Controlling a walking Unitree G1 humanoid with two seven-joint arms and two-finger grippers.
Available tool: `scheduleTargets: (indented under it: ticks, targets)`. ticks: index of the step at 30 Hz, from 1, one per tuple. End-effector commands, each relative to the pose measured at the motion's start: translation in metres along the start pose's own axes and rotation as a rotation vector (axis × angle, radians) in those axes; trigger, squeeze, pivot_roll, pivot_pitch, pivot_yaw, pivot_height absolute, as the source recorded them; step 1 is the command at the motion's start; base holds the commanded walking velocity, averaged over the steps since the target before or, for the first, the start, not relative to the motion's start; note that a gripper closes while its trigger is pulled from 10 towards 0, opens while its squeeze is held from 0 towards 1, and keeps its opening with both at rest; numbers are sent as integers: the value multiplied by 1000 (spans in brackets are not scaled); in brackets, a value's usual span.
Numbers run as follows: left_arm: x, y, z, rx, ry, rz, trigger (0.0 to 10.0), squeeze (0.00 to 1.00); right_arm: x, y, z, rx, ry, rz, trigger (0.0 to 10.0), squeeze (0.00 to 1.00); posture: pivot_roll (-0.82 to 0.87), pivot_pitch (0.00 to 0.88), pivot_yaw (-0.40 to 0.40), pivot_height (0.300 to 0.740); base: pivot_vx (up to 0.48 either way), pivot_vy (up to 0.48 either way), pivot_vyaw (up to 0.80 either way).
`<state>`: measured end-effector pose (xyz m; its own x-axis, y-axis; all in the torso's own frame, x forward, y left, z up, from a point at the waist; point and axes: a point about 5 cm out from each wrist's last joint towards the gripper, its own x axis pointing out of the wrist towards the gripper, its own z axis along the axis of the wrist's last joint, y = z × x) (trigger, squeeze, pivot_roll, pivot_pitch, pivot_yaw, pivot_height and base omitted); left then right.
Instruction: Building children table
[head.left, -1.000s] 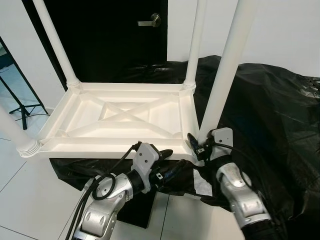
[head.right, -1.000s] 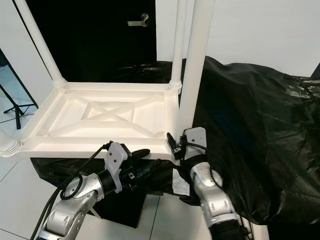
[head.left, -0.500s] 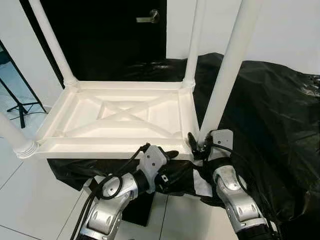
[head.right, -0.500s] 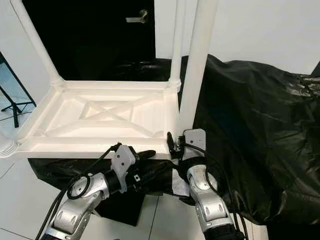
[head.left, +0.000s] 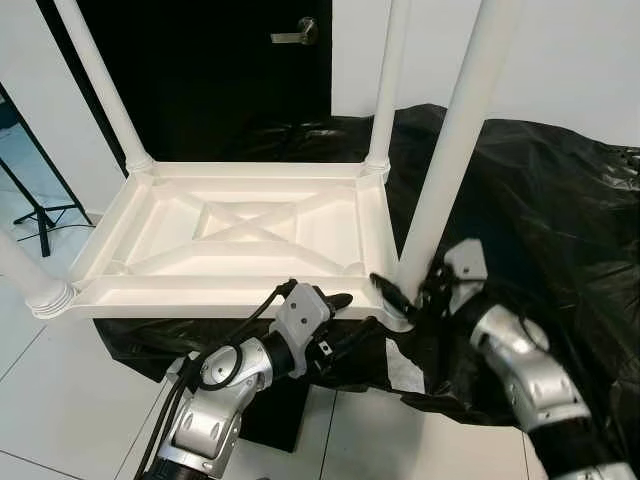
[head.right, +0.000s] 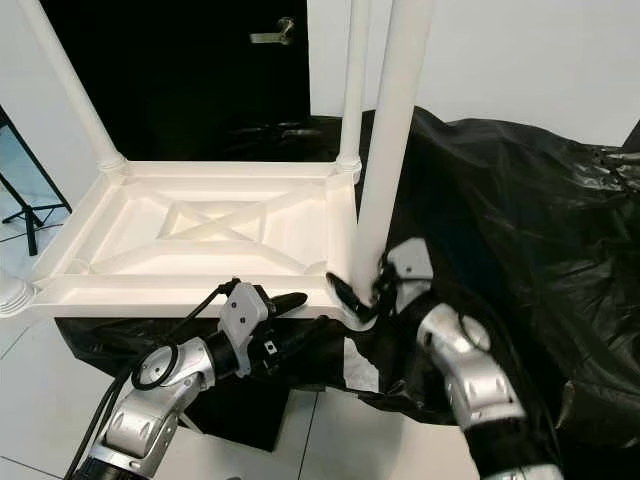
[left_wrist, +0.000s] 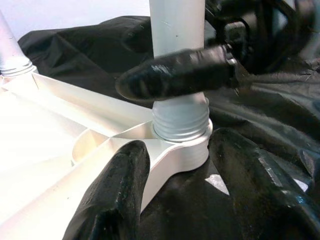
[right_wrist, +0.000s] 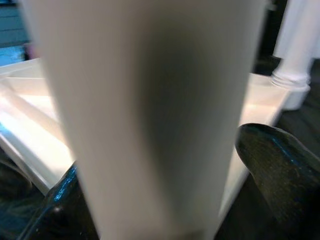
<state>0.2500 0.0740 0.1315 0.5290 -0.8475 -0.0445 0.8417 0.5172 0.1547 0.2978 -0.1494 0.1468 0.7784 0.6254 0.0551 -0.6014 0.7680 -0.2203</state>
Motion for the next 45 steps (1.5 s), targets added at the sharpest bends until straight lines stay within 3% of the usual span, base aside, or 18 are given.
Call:
scheduleTargets:
  ticks: [1,4,5,6,9,10,16,17,19,20,21,23,26,28,31,34,43,45]
  targets:
    - [2,3,-1,4,4,41,10000,0,3,-2,-8,11,46,51,10000,0,-25,0,6,740,0,0,0]
    - [3,3,0,3,2,41,10000,0,4,-3,-8,-14,53,75,10000,0,-24,0,6,740,0,0,0]
    - [4,4,1,3,-1,41,10000,0,5,-2,-9,-14,60,98,3843,0,-20,0,6,740,0,0,0]
    - [4,4,2,2,-3,40,10000,0,5,-1,-11,-15,66,117,549,0,-16,0,6,740,0,0,0]
    - [4,3,2,2,-5,40,10000,0,5,1,-12,-14,70,129,549,0,-16,0,6,740,0,0,0]
    - [3,3,2,1,-5,40,10000,0,3,3,-14,-9,73,136,0,0,-15,0,8,740,0,0,0]
    - [4,2,1,-5,-4,33,10000,0,-3,12,-22,30,92,81,0,0,-27,0,13,740,0,0,0]
    - [4,2,1,-9,-2,28,10000,0,-4,13,-25,15,111,35,3608,0,-31,0,11,740,0,0,0]
    - [5,2,1,-12,-2,25,10000,0,-4,14,-27,2,124,4,3608,0,-31,0,11,740,0,0,0]
    - [5,2,1,-24,-6,23,10000,0,-5,15,-30,11,134,-45,10000,0,-36,0,13,740,0,0,0]
    - [6,2,1,-29,-7,23,10000,0,-6,16,-32,10,143,-110,10000,0,-41,0,14,740,0,0,0]
    - [6,2,1,-29,-7,23,10000,0,-6,16,-32,10,143,-110,10000,0,-41,0,14,740,0,0,0]
    - [6,0,0,-30,-6,18,10000,0,-9,18,-40,63,173,-341,10000,0,-44,0,13,740,0,0,0]
    - [6,0,0,-30,-6,18,10000,0,-9,18,-40,63,173,-341,10000,0,-44,0,13,740,0,0,0]
    - [6,0,-1,-41,-1,20,10000,0,-10,26,-43,102,195,-519,10000,0,-42,0,11,740,0,0,0]
    - [6,0,-1,-56,-1,24,10000,0,-8,32,-43,111,200,-587,10000,0,-45,0,12,740,0,0,0]
    - [3,-2,-3,-58,6,28,10000,0,-5,43,-41,133,191,-624,10000,0,-38,0,7,740,0,0,0]
    - [3,0,-2,-58,4,40,10000,0,-3,43,-33,144,132,-587,10000,0,-32,0,0,740,0,0,0]
